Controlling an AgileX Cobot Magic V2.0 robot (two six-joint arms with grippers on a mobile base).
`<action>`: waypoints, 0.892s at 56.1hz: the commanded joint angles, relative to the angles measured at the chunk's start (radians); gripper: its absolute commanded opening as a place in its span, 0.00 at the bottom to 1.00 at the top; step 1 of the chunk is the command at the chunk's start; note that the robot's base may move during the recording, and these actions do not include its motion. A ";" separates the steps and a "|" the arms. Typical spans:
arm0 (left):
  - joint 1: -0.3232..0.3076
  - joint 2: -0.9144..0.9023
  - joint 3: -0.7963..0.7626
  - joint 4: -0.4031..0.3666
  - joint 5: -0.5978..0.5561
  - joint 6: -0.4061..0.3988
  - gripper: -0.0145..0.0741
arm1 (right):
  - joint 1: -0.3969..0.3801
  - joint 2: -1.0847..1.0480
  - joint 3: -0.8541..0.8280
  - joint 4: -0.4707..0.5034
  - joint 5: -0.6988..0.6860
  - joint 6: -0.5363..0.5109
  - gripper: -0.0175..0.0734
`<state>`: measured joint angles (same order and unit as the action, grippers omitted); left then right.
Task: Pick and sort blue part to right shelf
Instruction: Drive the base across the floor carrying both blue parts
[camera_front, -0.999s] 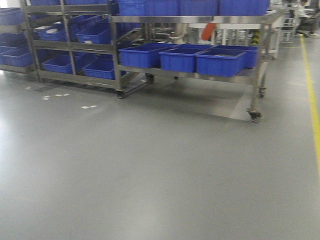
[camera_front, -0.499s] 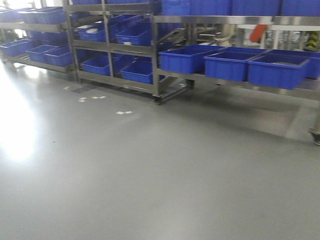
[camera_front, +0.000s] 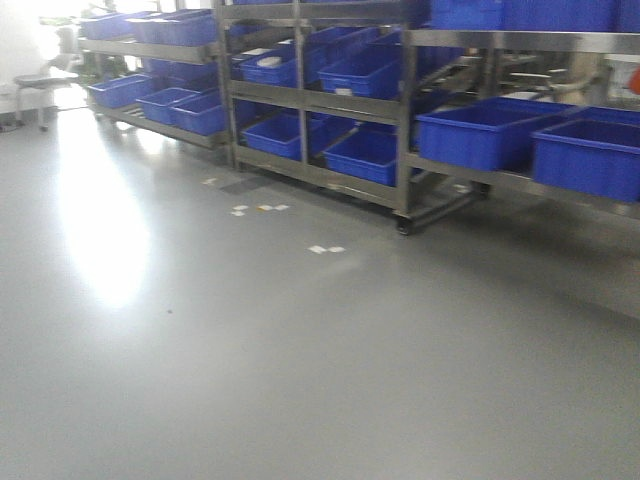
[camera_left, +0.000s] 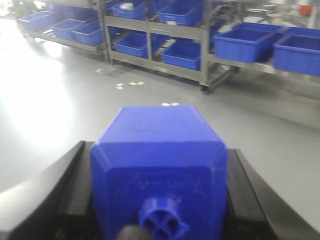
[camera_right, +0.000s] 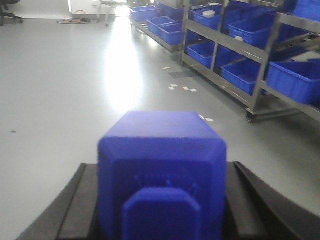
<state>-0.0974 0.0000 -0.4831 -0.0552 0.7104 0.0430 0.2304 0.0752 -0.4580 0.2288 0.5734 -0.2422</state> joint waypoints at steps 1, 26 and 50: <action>0.001 0.016 -0.027 -0.008 -0.092 0.000 0.54 | -0.001 0.016 -0.028 0.009 -0.093 -0.004 0.33; 0.001 0.016 -0.027 -0.008 -0.092 0.000 0.54 | -0.001 0.016 -0.028 0.009 -0.093 -0.004 0.33; 0.001 0.016 -0.027 -0.008 -0.092 0.000 0.54 | -0.001 0.016 -0.028 0.009 -0.093 -0.004 0.33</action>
<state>-0.0974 0.0000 -0.4831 -0.0571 0.7104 0.0430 0.2321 0.0752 -0.4580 0.2288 0.5734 -0.2422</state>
